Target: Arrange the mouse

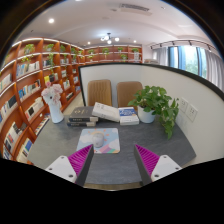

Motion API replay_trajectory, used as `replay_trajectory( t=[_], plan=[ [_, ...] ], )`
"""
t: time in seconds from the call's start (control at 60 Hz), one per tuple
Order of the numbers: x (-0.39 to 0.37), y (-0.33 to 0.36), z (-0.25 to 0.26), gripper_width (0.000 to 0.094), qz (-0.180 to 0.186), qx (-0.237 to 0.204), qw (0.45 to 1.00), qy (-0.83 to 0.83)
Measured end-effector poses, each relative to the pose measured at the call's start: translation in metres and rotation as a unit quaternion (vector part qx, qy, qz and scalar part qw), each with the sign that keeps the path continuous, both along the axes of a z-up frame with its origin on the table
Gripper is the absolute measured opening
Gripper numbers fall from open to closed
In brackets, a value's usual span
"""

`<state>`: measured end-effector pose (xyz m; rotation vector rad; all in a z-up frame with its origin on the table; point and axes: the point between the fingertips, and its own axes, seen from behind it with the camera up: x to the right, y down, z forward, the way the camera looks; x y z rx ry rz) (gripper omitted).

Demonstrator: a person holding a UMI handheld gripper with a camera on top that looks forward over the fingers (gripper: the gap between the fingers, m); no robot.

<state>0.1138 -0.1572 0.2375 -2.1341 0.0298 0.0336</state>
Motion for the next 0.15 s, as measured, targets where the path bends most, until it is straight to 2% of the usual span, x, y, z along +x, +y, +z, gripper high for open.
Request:
replay_trajectory(
  t=[0.15],
  plan=[
    [-0.0008,-0.0073,-0.0009,0.0801,-0.001,-0.001,1.0,0.008]
  ],
)
